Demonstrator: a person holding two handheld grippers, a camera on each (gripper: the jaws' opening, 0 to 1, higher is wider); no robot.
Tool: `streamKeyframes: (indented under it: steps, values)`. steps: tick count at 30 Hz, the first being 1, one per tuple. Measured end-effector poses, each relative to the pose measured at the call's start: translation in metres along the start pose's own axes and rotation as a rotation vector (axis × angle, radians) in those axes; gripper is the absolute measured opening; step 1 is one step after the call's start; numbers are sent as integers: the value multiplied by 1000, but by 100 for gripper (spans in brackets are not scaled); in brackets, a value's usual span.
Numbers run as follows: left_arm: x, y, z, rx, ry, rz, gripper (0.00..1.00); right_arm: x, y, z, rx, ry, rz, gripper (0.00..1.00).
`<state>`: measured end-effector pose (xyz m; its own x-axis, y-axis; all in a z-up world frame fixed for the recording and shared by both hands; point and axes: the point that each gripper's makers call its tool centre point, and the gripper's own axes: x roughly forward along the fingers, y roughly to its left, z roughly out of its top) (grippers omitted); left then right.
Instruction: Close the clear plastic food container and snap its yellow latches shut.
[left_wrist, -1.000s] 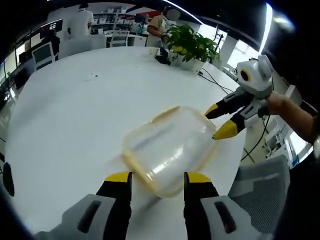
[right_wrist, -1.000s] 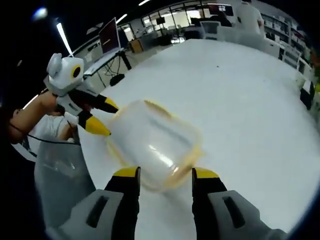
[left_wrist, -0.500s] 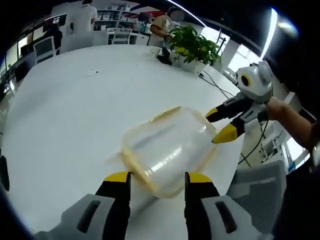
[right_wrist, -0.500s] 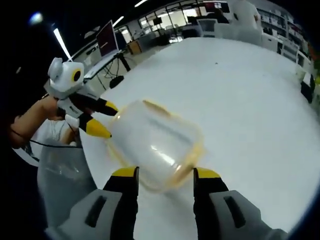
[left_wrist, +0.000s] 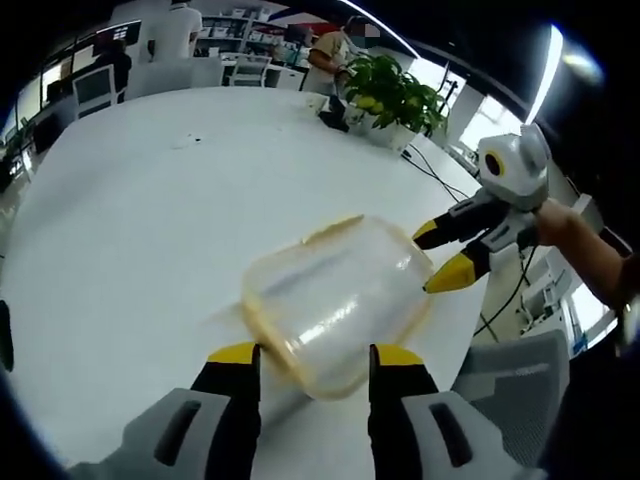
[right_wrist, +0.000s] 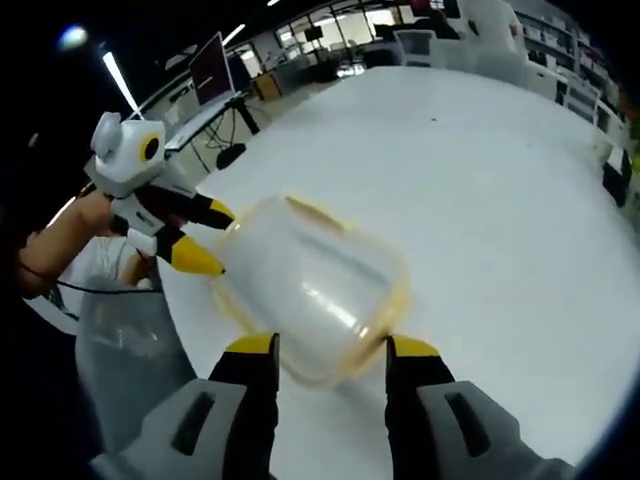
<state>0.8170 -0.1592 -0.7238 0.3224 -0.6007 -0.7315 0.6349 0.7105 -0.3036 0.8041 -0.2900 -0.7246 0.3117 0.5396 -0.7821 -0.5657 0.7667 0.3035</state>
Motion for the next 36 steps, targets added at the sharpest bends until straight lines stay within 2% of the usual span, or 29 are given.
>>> streamKeyframes:
  steps: [5, 6, 7, 8, 9, 10, 21, 36]
  values:
    - [2, -2, 0, -27, 15, -10, 33, 1, -2, 1, 37, 2, -10, 36]
    - [5, -21, -1, -113, 17, -100, 32, 1, -1, 1, 36, 3, -1, 35]
    - [5, -1, 1, -53, 6, -14, 32, 1, -2, 2, 55, -5, -6, 35]
    - [7, -3, 1, -48, 5, -29, 32, 0, -1, 2, 50, 0, -5, 34]
    - [7, -1, 1, -55, 4, -25, 32, 2, -1, -2, 122, 5, -19, 33]
    - [4, -1, 1, -60, 4, -23, 32, 3, -3, -2, 66, 3, -6, 33]
    - [-1, 6, 0, -47, 16, -10, 33, 3, -2, 0, 74, 5, -16, 34]
    - [-5, 4, -5, -46, 15, -2, 34, 3, 5, -2, 97, -4, -25, 35]
